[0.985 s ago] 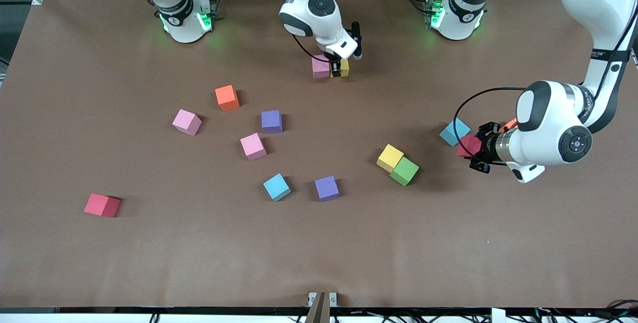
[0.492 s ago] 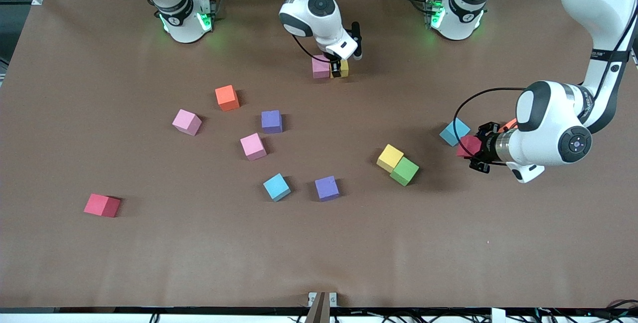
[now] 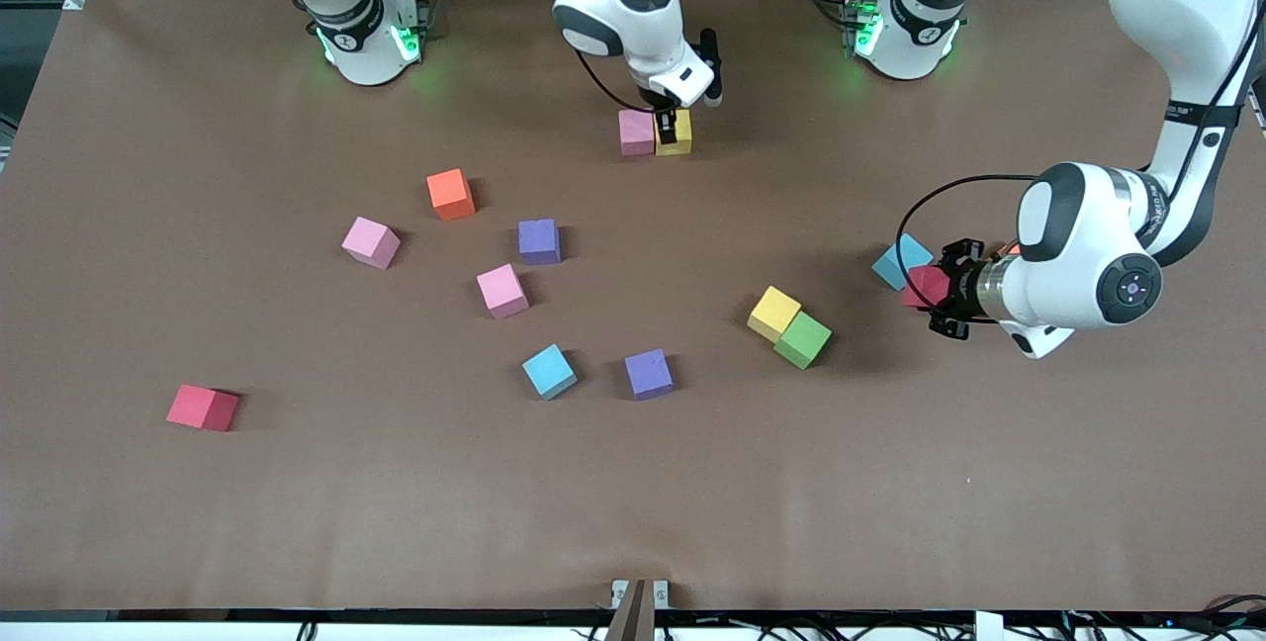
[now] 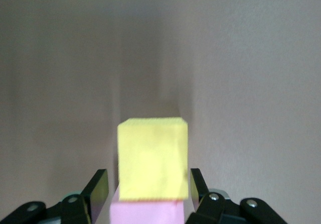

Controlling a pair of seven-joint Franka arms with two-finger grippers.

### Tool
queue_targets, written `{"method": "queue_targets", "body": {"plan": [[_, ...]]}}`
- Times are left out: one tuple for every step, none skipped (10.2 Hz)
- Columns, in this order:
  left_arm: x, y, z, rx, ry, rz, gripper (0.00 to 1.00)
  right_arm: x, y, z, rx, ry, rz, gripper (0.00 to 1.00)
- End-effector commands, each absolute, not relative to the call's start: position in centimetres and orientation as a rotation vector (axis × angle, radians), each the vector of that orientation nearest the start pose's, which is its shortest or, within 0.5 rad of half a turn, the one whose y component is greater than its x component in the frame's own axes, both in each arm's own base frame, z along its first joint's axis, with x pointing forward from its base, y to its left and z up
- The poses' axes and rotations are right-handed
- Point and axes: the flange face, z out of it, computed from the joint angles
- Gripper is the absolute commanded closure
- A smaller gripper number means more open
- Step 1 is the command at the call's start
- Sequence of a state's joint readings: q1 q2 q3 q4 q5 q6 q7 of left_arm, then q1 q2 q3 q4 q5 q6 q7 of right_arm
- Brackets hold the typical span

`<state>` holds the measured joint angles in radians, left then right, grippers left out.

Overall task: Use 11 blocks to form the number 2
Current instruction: 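Carry the magenta cube to yellow while the right gripper moves to red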

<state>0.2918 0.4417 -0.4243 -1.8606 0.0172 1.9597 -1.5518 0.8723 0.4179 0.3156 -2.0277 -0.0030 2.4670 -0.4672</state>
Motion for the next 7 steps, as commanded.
{"method": "queue_targets", "body": {"plan": [[58.0, -7.8, 28.3, -2.219, -1.982, 0.501, 1.00, 23.7, 54.4, 28.9, 2.241, 2.329, -0.041, 0.26], [57.3, -8.1, 28.4, -2.194, -2.006, 0.482, 1.00, 24.3, 53.6, 31.3, 2.250, 2.303, -0.045, 0.26], [56.4, -9.3, 28.5, -2.188, -2.013, 0.465, 1.00, 25.8, 52.2, 33.8, 2.276, 2.255, -0.044, 0.26], [55.4, -10.4, 28.7, -2.167, -2.030, 0.451, 1.00, 28.0, 50.2, 36.7, 2.317, 2.186, -0.029, 0.25], [54.1, -11.9, 28.8, -2.152, -2.038, 0.440, 1.00, 30.9, 47.4, 39.7, 2.372, 2.100, -0.002, 0.21], [52.3, -13.8, 29.0, -2.152, -2.051, 0.417, 1.00, 34.1, 43.7, 42.6, 2.442, 1.987, 0.005, 0.21], [50.3, -15.4, 29.2, -2.143, -2.075, 0.383, 1.00, 36.6, 40.3, 45.3, 2.504, 1.882, 0.036, 0.19]]}}
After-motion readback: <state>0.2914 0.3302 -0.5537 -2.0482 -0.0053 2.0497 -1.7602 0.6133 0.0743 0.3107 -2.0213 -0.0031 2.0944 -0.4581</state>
